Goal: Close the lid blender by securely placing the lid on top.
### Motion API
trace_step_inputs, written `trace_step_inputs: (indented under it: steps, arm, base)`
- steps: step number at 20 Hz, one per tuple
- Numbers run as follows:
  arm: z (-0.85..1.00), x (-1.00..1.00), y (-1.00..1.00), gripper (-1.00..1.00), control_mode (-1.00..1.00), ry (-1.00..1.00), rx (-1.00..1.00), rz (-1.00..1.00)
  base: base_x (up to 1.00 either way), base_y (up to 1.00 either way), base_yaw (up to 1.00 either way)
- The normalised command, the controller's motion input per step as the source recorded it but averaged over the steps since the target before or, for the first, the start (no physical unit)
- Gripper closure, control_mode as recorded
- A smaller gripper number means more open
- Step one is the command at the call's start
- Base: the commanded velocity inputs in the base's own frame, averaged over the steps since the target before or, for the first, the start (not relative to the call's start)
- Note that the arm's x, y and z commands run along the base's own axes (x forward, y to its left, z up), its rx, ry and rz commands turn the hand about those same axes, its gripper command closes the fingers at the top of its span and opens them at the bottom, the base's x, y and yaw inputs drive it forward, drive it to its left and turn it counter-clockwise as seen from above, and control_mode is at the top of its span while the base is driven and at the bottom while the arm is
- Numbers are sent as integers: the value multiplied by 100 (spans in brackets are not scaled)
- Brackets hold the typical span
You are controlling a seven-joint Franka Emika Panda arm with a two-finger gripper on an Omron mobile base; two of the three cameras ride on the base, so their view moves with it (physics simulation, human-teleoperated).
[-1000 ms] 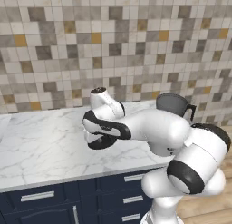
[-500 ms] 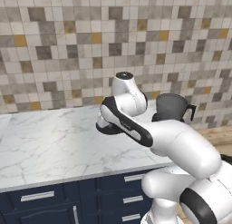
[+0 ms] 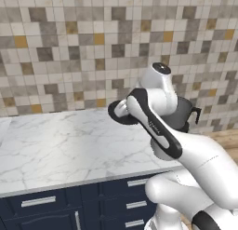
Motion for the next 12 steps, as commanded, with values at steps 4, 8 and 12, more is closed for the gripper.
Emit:
trace_step_inputs:
  steps: [4,8,12]
  arm:
    - [57,-11,-27,100,-100,-17,-8,-2]
    - [46,0,-31,100,-100,-5,-2,-4]
    - [49,0,-43,100,-100,0,0,-4]
  base:
    - [0,0,0]
    - [0,0,0]
    - [0,0,0]
